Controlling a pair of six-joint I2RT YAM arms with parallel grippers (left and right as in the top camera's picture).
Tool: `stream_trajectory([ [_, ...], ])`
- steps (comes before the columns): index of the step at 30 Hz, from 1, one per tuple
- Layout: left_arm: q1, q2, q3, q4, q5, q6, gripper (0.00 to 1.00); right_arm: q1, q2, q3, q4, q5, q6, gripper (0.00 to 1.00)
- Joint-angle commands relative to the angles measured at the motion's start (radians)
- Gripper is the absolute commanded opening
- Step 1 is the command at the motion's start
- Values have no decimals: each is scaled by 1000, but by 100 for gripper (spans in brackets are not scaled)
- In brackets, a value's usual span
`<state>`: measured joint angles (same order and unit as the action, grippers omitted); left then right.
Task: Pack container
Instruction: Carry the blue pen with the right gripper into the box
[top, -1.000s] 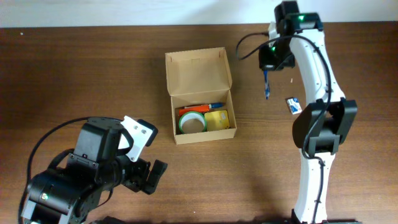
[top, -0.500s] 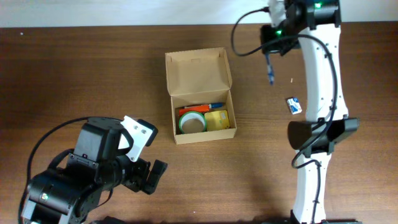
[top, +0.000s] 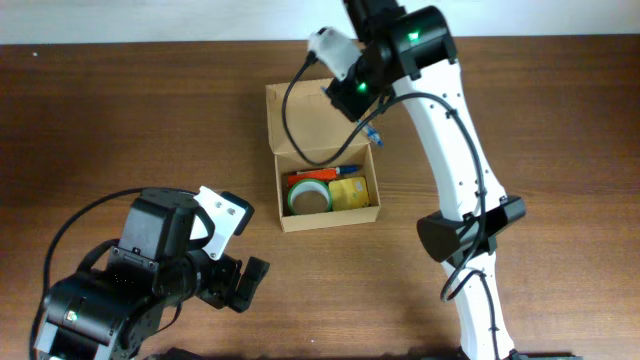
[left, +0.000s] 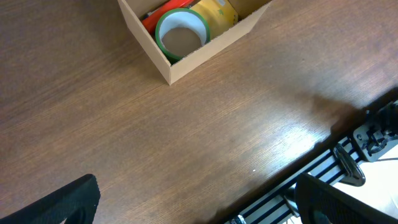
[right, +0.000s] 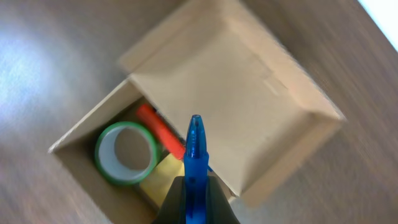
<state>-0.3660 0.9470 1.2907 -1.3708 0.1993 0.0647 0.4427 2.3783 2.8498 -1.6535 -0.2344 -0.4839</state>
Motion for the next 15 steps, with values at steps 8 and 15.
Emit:
stream_trajectory([
  [8,2,-6,3,0,14,19,100,69,0,-196,-24,-87,-474,4],
  [15,2,-6,3,0,14,20,100,103,0,-403,107,-87,-539,4],
])
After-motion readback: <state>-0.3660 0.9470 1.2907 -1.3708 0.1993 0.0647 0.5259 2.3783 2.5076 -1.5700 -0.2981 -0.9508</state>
